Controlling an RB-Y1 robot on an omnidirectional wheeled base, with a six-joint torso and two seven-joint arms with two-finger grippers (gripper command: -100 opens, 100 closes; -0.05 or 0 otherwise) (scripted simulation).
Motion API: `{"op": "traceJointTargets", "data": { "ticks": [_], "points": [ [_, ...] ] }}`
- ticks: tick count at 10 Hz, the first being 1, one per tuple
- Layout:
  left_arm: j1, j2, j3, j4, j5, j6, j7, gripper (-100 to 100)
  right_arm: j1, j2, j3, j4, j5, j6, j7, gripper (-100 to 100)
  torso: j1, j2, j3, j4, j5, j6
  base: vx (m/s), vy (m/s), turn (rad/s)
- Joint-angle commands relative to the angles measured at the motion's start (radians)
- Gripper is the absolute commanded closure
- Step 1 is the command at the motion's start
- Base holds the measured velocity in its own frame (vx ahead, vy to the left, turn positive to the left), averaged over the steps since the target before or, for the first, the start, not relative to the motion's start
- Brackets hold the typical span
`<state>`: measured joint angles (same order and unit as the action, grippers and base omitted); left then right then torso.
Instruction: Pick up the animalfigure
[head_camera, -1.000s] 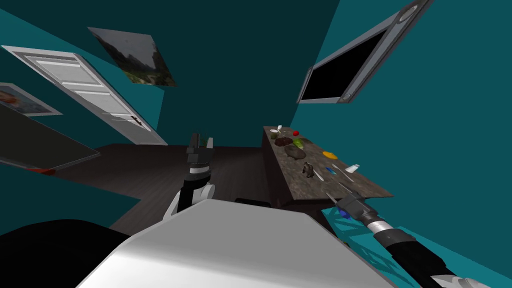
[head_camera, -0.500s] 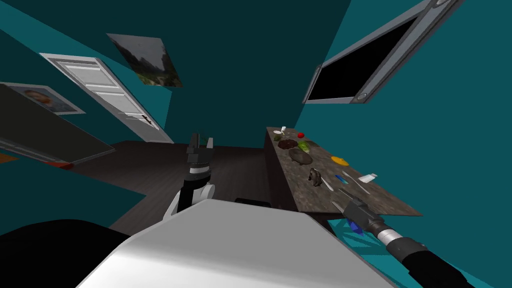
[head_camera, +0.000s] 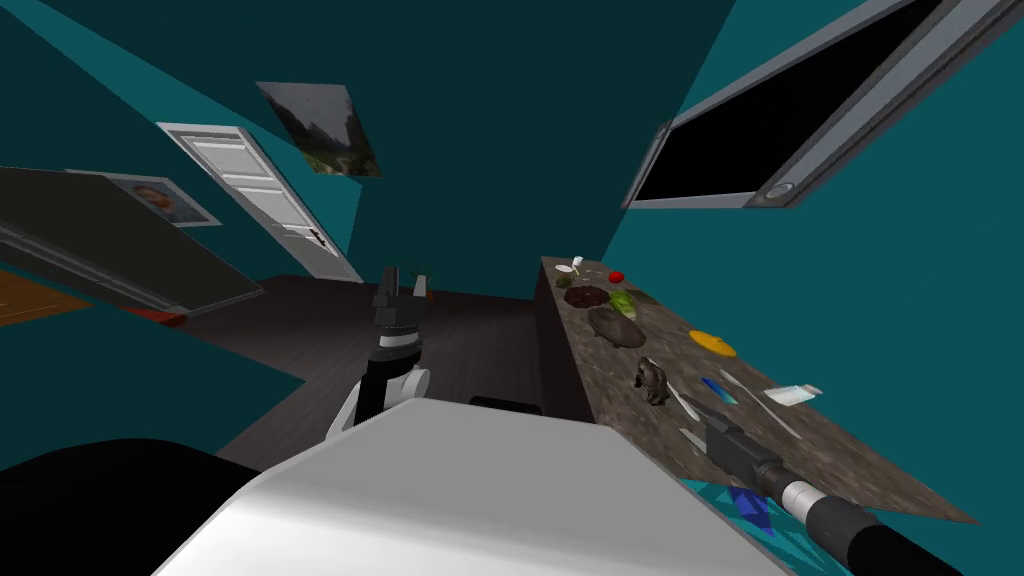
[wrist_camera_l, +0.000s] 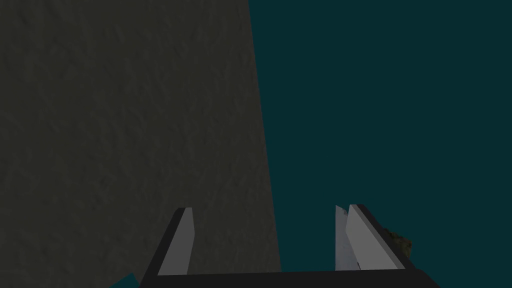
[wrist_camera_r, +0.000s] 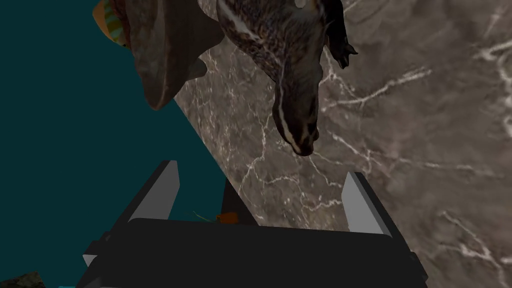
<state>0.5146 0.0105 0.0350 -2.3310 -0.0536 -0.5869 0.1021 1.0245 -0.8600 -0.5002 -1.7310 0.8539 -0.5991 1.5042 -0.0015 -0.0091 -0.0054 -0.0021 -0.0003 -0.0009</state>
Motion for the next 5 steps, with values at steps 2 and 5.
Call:
{"op": "traceJointTargets", "data": {
  "ticks": [2, 5],
  "points": [
    [0.0, 0.0, 0.0, 0.0, 0.0, 0.0, 0.0, 0, 0.033, -0.028, 0.02, 0.038, 0.039, -0.025, 0.057, -100, -0.001, 0.0, 0.0, 0.0, 0.0, 0.001, 0.126, -0.056, 0.138],
    [0.0, 0.0, 0.0, 0.0, 0.0, 0.0, 0.0, 0, 0.043, -0.027, 0.033, 0.045, 0.049, -0.03, 0.07, 0, 0.001, 0.001, 0.0, 0.0, 0.0, 0.001, 0.082, -0.026, 0.062]
  ]
}}
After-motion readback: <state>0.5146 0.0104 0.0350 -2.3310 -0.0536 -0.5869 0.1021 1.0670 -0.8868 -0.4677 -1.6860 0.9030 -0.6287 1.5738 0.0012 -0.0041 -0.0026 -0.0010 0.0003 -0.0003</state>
